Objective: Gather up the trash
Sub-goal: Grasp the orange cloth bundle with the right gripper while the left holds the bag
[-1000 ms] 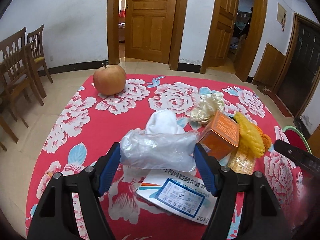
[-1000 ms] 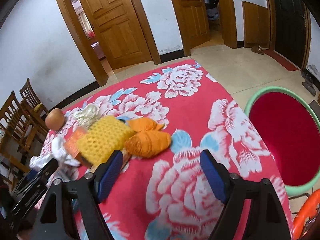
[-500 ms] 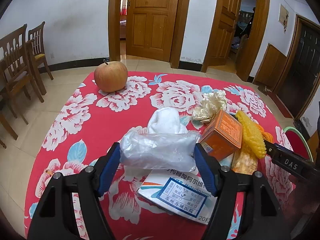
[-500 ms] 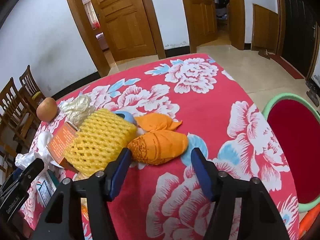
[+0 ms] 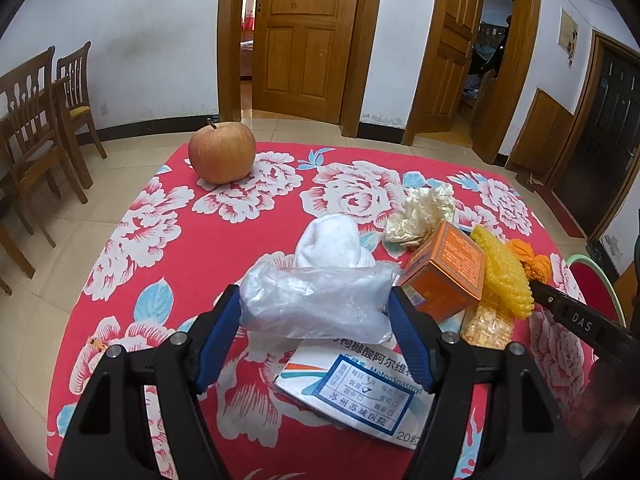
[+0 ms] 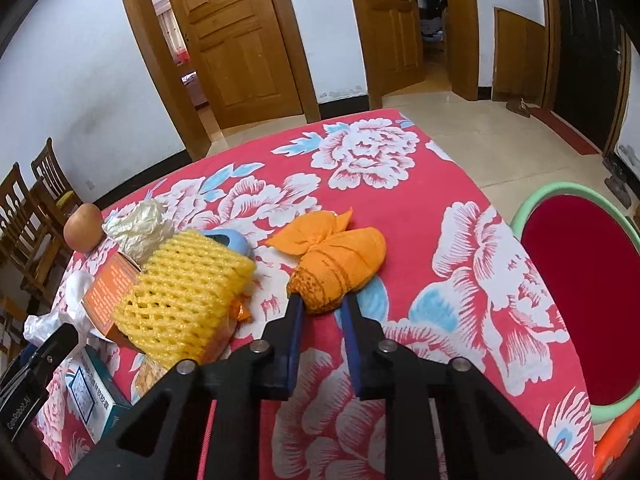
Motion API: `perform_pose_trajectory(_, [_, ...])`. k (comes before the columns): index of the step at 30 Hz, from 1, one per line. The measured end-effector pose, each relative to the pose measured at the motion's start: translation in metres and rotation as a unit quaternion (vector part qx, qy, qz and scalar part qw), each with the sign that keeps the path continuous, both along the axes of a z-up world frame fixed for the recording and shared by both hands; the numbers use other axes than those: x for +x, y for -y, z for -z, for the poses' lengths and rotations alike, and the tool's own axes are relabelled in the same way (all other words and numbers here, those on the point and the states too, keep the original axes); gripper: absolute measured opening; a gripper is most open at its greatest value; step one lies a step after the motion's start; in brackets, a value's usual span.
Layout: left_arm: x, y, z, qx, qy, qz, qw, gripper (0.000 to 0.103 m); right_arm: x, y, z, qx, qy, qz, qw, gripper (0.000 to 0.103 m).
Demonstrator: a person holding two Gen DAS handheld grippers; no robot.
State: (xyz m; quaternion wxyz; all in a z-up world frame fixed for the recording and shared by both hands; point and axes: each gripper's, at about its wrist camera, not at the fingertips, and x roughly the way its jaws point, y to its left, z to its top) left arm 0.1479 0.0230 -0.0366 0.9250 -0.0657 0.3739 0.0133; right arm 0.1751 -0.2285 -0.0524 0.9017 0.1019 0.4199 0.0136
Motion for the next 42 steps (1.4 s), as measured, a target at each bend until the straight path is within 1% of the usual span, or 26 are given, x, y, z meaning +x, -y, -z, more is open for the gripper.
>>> perform_pose_trajectory(4, [0.0, 0.0, -0.001, 0.0, 0.002, 0.001, 1.0, 0.073, -0.006, -0.001, -0.005, -0.006, 0.009, 0.001, 1.0, 0.019])
perform_pose_trajectory(9, [-0.001, 0.005, -0.003, 0.006, 0.003, 0.007, 1.0, 0.073, -0.025, -0.001, -0.022, -0.016, 0.03, 0.0, 0.999, 0.019])
perform_pose_trajectory(17, [-0.016, 0.016, -0.018, 0.014, 0.014, 0.018, 0.9996, 0.073, -0.051, 0.001, -0.044, -0.023, 0.057, -0.002, 0.998, 0.019])
perform_pose_trajectory(23, [-0.027, 0.024, -0.028, 0.015, 0.019, 0.025, 0.9994, 0.073, -0.066, 0.007, -0.052, -0.012, 0.067, -0.001, 0.998, 0.019])
perform_pose_trajectory(30, [-0.038, 0.032, -0.036, 0.016, 0.024, 0.032, 0.9991, 0.073, -0.082, 0.019, -0.059, 0.02, 0.074, -0.005, 0.997, 0.019])
perform_pose_trajectory(42, [-0.048, 0.061, -0.05, 0.02, 0.034, 0.062, 0.9973, 0.073, -0.11, 0.045, -0.073, 0.028, 0.091, 0.008, 0.995, 0.019])
